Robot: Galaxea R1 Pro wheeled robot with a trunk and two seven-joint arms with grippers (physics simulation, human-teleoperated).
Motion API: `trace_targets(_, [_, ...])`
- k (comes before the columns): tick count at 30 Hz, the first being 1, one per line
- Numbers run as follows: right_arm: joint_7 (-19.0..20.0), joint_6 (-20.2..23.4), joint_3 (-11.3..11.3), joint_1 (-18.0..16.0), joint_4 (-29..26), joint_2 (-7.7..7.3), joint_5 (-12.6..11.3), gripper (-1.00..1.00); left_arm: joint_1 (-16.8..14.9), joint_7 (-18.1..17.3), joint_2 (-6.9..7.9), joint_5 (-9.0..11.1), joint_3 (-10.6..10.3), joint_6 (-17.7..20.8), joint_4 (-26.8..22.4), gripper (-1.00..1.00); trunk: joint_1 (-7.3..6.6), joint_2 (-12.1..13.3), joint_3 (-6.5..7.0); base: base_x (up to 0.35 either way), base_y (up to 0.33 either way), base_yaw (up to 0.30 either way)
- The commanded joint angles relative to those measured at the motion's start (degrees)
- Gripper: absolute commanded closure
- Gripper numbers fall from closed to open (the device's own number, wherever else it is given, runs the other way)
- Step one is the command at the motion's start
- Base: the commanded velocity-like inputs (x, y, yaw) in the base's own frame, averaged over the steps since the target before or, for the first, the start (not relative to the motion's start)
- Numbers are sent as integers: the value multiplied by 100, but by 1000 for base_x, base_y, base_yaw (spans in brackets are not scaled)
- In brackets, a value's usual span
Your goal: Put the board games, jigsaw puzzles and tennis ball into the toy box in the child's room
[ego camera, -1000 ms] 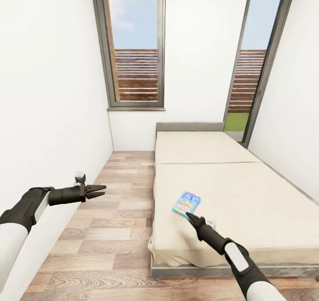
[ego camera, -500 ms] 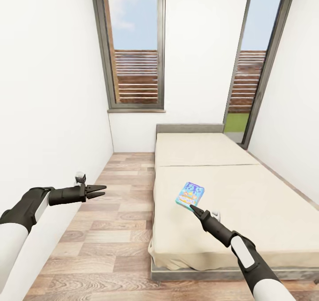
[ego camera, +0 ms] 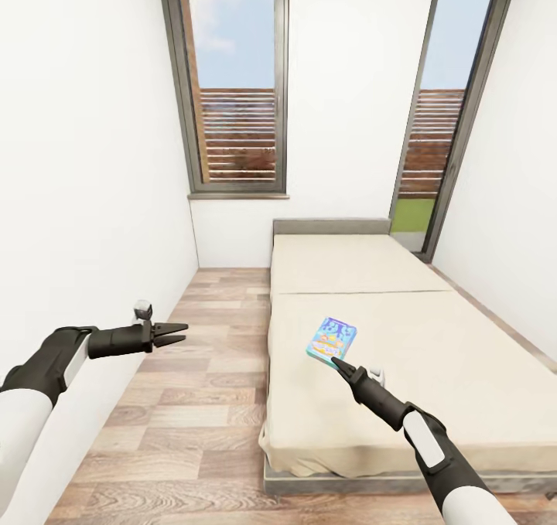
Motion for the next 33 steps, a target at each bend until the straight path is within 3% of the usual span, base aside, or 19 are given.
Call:
trace_targets(1, [5,37,-9,-3,2,1,-21,100,-3,-9,-1,5,-2,60,0,-100,-23,39,12,0,0,0])
trace_targets(5, [-1,64,-7,-3,-146,-59,77,100,-3,39,-40,1,-17,60,0,-100,-111,199,84,0,0,0])
trace_targets(7, [-6,98,-6,-3,-270,-106,306,100,-3,41,-55,1,-20,60,0,-100,-155,279,120,0,0,0])
trace_targets(8, [-8,132,-16,-3,-381,-135,593,100,-3,44,-63,0,-22,60,0,-100,-177,319,138,0,0,0])
trace_targets(12, [13,303,-25,-3,-557,-167,931,100,-3,42,-68,-15,-37,68,0,-100,-265,480,210,0,0,0])
trace_targets(13, [29,357,-23,-3,-592,-167,947,100,-3,38,-67,-17,-46,70,0,-100,-287,520,228,0,0,0])
trace_targets(15, [228,863,47,-3,-1037,-151,1022,100,12,21,-43,-42,-117,67,8,-100,-331,600,264,0,0,0])
trace_targets(18, [402,1791,572,-3,-2088,-130,1076,100,27,-7,-29,-86,-194,66,28,-100,-396,721,318,0,0,0])
trace_targets(20, [429,2114,796,1,-2621,-142,1079,100,30,-24,-22,-98,-259,68,32,-100,-440,801,354,0,0,0])
trace_targets(25, [474,2356,920,75,-3064,-159,1044,100,32,-42,-18,-100,-493,70,35,-100,-550,1001,443,0,0,0])
trace_targets(33, [522,2367,900,93,-3056,-174,1012,100,32,-46,-4,-105,-542,69,35,-100,-726,1322,587,0,0,0])
